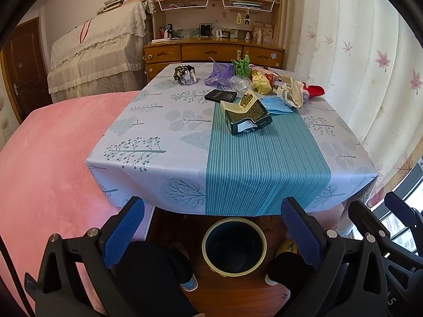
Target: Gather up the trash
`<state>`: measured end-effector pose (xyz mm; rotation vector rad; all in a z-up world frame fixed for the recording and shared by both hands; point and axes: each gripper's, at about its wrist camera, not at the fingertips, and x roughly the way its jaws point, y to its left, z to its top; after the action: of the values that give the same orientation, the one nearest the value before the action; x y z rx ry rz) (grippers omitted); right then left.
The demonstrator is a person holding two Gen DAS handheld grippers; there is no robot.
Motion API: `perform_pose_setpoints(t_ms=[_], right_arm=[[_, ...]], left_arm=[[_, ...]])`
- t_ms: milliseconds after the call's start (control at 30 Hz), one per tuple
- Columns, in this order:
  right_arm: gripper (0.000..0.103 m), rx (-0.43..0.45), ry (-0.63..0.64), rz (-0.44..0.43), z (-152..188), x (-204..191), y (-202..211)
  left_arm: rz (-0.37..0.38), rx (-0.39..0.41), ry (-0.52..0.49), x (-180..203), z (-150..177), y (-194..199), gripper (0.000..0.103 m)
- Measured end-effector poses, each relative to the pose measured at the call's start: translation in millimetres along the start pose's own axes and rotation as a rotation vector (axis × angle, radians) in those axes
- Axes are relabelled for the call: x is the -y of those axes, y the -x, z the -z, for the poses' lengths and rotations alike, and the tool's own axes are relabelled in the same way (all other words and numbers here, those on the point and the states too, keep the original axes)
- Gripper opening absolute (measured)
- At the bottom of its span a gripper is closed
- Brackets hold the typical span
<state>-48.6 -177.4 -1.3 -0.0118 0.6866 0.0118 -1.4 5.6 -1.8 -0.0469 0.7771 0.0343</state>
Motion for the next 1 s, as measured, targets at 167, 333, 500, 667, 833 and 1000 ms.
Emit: perform_pose_setpoints(t_ms=[167, 333, 500, 667, 833, 1000], right_arm=[[0.075, -0.001, -0.001, -0.001, 0.5, 0.6, -0.9], [0.075, -0.002, -0.001, -0.001, 0.6, -0.3, -1.0], [0.075, -0.002, -0.001, -0.001, 1.0, -0.3, -1.6], [0.075, -0.004, -0.002, -0.002, 1.0, -0.1, -1.8], [0.075, -0.003, -0.002, -0.002, 1.0, 0.1, -2.3], [0.075, -0.006, -0.002, -0.002, 0.8, 0.0, -2.7]], left_arm=[[-0.004, 0.001, -0.003, -0.8, 0.8, 0.3, 0.102], [-0.005, 0.000, -0.004, -2.0, 2.0, 0.2, 0.101], [-0.006, 0.000, -0.006, -1.0, 1.7, 0.0, 0.101], [-0.006, -0.004, -0.005, -1.5, 3.1, -0.7, 0.101], [-0.007, -0.005, -0.006, -2.4, 3.7, -1.2, 0.101], [-0.007, -0.010, -0.006, -3.3, 4.9, -2.2, 0.101]])
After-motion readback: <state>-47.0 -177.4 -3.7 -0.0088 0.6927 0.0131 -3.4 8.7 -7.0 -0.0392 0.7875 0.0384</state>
